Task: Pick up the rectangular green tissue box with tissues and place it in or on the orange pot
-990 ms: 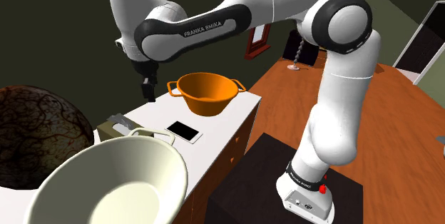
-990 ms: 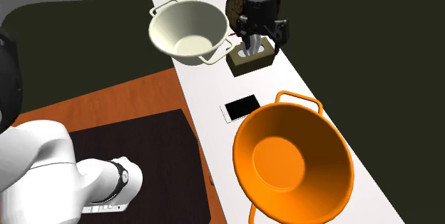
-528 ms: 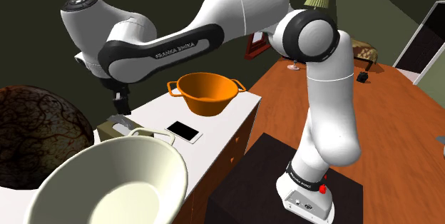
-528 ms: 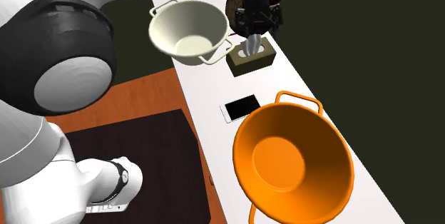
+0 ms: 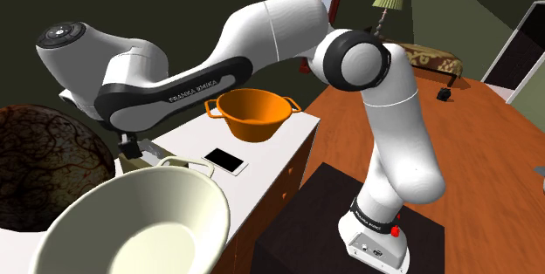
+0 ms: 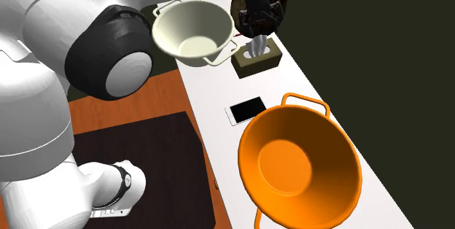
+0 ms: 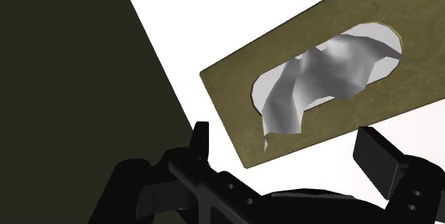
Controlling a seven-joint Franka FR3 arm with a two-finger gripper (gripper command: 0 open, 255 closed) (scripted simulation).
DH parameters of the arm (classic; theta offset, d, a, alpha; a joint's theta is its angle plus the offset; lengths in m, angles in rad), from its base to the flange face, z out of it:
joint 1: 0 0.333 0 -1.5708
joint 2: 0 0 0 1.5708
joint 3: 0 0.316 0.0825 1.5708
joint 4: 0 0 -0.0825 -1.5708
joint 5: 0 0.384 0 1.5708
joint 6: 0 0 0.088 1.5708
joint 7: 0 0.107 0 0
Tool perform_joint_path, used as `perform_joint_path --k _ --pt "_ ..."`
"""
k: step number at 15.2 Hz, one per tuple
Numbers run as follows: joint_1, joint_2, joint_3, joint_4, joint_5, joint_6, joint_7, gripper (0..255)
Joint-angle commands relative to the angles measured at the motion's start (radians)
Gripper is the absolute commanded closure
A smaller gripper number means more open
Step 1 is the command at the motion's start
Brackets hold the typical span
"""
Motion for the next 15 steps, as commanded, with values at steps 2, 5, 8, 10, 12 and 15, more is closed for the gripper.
perform_joint_path --k 2,5,8,10,12,15 --pt "-0.007 0.013 -0.005 -0.017 -0.008 0.031 0.005 0" --pt "-0.011 0.020 -0.008 -0.026 -0.012 0.047 0.008 0" --pt "-0.011 0.020 -0.008 -0.025 -0.012 0.047 0.008 0" --pt "-0.011 0.020 -0.008 -0.025 -0.012 0.047 0.008 0" --pt "-0.011 0.020 -0.008 -0.025 -0.012 0.047 0.008 0" --pt "-0.011 0.020 -0.008 -0.025 -0.012 0.047 0.008 255"
